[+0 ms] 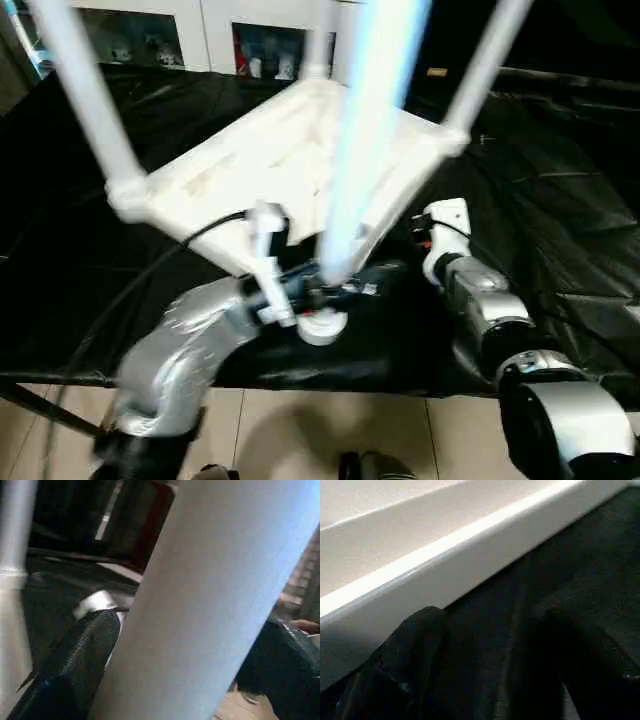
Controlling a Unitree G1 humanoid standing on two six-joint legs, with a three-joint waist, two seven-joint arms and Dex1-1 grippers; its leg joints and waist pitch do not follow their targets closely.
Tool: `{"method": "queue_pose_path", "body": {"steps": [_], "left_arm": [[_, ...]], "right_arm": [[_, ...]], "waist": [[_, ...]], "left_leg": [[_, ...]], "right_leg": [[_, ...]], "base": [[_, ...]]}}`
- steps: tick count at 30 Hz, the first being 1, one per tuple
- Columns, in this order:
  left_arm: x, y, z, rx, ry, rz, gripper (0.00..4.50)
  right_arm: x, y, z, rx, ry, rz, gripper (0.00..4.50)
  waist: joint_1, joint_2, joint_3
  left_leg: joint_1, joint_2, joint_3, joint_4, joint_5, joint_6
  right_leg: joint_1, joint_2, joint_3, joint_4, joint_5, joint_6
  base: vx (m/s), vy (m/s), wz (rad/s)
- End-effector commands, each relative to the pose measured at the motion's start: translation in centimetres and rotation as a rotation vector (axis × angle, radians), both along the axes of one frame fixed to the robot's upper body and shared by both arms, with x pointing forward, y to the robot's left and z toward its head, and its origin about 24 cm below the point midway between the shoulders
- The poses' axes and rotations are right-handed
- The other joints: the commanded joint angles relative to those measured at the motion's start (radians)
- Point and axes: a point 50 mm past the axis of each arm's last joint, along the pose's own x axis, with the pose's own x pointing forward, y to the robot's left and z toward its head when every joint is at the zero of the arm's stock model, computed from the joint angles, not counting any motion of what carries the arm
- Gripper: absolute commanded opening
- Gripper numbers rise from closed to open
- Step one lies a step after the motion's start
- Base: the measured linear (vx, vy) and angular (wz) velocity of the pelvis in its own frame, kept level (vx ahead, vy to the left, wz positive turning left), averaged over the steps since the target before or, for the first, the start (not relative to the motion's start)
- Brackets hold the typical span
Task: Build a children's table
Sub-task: Rotate table base
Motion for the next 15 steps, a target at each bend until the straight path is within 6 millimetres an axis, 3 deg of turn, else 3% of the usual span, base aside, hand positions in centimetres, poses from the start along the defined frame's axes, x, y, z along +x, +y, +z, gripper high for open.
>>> {"method": "queue_pose_path", "body": {"steps": [1,4,5,6,7,9,11,13,15], "left_arm": [[0.2,-2.3,0.2,0.003,-0.029,-0.074,4.44],[0.9,-3.3,0.1,0.022,-0.049,-0.076,4.44],[2.0,-3.9,0.1,0.041,-0.059,-0.038,4.44],[2.0,-3.9,0.1,0.041,-0.059,-0.038,4.44],[3.4,-4.1,-0.1,0.074,-0.074,0.034,4.44],[5.0,-3.6,-0.5,0.147,-0.097,0.152,4.44],[6.5,-2.7,-0.8,0.197,-0.116,0.268,4.44],[7.8,-1.6,-0.9,0.215,-0.109,0.367,4.44],[8.5,-0.6,-1.2,0.238,-0.107,0.419,4.44]], "right_arm": [[0.3,2.8,0.8,-0.001,-0.021,0.120,3.66],[0.3,3.5,0.7,0.002,-0.017,0.146,3.66],[0.3,3.7,0.8,-0.003,-0.017,0.149,3.66],[0.3,3.7,0.8,-0.003,-0.017,0.149,3.66],[0.4,3.7,0.8,-0.015,-0.026,0.136,3.66],[0.5,3.3,0.9,-0.017,-0.031,0.112,3.66],[0.6,2.7,1.0,-0.018,-0.039,0.081,3.66],[0.8,1.7,1.2,-0.022,-0.053,0.033,3.66],[1.0,0.4,1.6,-0.013,-0.072,-0.024,3.66]], "waist": [[0.009,-0.007,-0.085],[0.008,-0.008,-0.085],[0.009,-0.001,-0.090],[0.009,-0.002,-0.088],[0.010,-0.001,-0.091],[0.013,0.004,-0.093],[0.011,-0.001,-0.095],[0.015,0.007,-0.102],[0.018,0.007,-0.103]], "left_leg": [[0.007,-0.006,0.009,-0.057,-0.135,0.087],[0.006,-0.005,0.007,-0.057,-0.168,0.081],[0.004,-0.005,0.004,-0.056,-0.159,0.076],[0.007,-0.007,0.006,-0.056,-0.160,0.079],[0.009,-0.006,0.006,-0.055,-0.158,0.081],[0.012,-0.007,0.007,-0.055,-0.155,0.086],[0.005,-0.009,0.003,-0.055,-0.153,0.088],[0.013,-0.009,0.004,-0.051,-0.133,0.093],[0.012,-0.009,0.005,-0.051,-0.135,0.096]], "right_leg": [[0.061,-0.017,0.026,-0.057,-0.121,-0.229],[0.064,-0.021,0.026,-0.060,-0.165,-0.222],[0.069,-0.024,0.026,-0.056,-0.161,-0.220],[0.063,-0.020,0.026,-0.062,-0.161,-0.219],[0.064,-0.019,0.026,-0.058,-0.142,-0.228],[0.063,-0.017,0.025,-0.059,-0.119,-0.234],[0.071,-0.019,0.023,-0.059,-0.123,-0.226],[0.070,-0.020,0.024,-0.055,-0.086,-0.246],[0.071,-0.018,0.023,-0.053,-0.074,-0.263]], "base": [[0.000,0.000,0.00],[0.000,0.000,0.00],[0.000,0.000,0.00],[0.000,0.000,0.00],[0.000,0.000,0.00],[0.000,0.000,0.00],[0.000,0.000,0.00],[0.000,0.000,0.00],[0.000,0.000,0.00]]}}
